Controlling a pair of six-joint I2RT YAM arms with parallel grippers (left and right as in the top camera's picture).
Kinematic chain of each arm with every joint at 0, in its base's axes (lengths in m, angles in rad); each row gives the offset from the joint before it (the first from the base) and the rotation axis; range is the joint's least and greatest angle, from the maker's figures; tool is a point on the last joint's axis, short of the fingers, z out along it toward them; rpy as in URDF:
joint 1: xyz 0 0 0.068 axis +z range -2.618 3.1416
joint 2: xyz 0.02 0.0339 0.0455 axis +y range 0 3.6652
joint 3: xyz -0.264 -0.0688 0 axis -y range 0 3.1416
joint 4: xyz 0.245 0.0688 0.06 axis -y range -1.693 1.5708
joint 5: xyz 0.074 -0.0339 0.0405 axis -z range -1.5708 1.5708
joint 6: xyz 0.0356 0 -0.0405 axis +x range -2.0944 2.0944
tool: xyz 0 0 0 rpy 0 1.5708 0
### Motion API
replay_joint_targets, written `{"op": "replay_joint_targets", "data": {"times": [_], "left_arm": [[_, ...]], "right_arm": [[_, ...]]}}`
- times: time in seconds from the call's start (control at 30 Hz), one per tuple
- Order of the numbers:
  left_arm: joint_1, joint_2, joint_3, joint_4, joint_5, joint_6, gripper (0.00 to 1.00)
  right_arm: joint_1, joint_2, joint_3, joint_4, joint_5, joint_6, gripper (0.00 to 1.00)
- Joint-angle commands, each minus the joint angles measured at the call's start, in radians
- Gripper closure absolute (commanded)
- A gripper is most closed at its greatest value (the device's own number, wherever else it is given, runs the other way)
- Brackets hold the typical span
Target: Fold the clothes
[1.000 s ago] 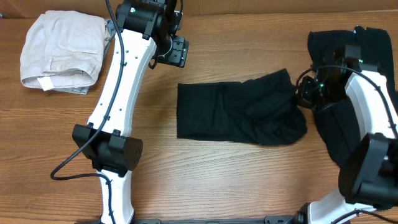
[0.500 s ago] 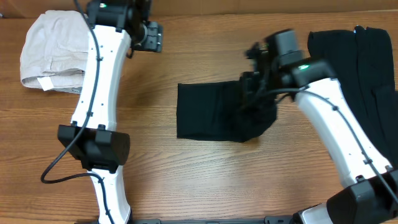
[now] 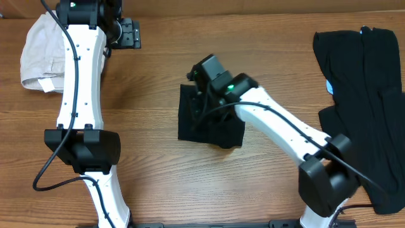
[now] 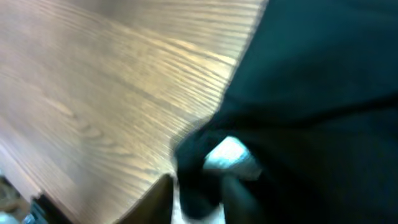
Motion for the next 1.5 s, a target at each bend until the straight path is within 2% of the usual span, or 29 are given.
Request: {"op": "replay_joint_targets", "data": {"times": [0.0,0.1,0.23,0.33,0.4,0.47,0.53,0.73,0.8,0.87,0.97,1.1,1.17,1.23,1.3,1.47], "left_arm": [[-0.003,-0.002,-0.007,0.005,-0.004,-0.018,0.16],[-0.003,-0.002,-0.007,0.008,-0.004,-0.018,0.16],[-0.003,-0.002,-0.007,0.008,-0.005,-0.018,0.15],[-0.003,-0.002,-0.007,0.008,-0.005,-0.018,0.14],[-0.003,-0.001,-0.007,0.008,-0.005,-0.018,0.14],[-0.003,-0.002,-0.007,0.007,-0.005,-0.018,0.13],[-0.003,-0.002,-0.007,0.007,-0.004,-0.018,0.12],[-0.003,-0.002,-0.007,0.003,-0.005,-0.018,0.12],[-0.003,-0.001,-0.007,0.003,-0.005,-0.018,0.12],[-0.003,-0.002,-0.007,0.003,-0.005,-0.018,0.11],[-0.003,-0.001,-0.007,0.003,-0.006,-0.017,0.1],[-0.003,-0.001,-0.007,0.003,-0.005,-0.017,0.09],[-0.003,-0.002,-0.007,0.004,-0.005,-0.018,0.09],[-0.003,-0.001,-0.007,0.005,-0.005,-0.018,0.09],[-0.002,-0.002,-0.007,0.005,-0.005,-0.018,0.12],[-0.002,-0.002,-0.007,0.005,-0.005,-0.018,0.15]], "right_arm": [[0.008,-0.023,0.039,0.032,-0.069,-0.016,0.6],[0.007,-0.023,0.093,0.011,-0.139,-0.067,0.52],[0.006,-0.023,0.212,-0.116,-0.13,-0.098,0.45],[0.0,-0.023,0.31,-0.276,-0.007,-0.079,0.39],[-0.017,-0.023,0.352,-0.405,0.143,-0.003,0.34],[-0.046,-0.023,0.355,-0.491,0.25,0.053,0.25],[-0.088,-0.023,0.328,-0.527,0.267,0.068,0.2],[-0.183,-0.023,0.161,-0.441,0.202,0.068,0.17],[-0.203,-0.023,0.093,-0.369,0.139,0.068,0.21],[-0.211,-0.023,0.041,-0.304,0.087,0.068,0.36],[-0.209,-0.023,-0.022,-0.225,0.056,0.069,0.4],[-0.208,-0.023,-0.034,-0.192,0.013,0.069,0.6],[-0.209,-0.026,-0.021,-0.182,-0.014,0.068,0.65],[-0.208,-0.026,-0.005,-0.168,-0.057,0.068,0.77],[-0.208,-0.026,0.015,-0.142,-0.092,0.068,0.94],[-0.207,-0.026,0.033,0.078,-0.184,0.091,0.96]]}}
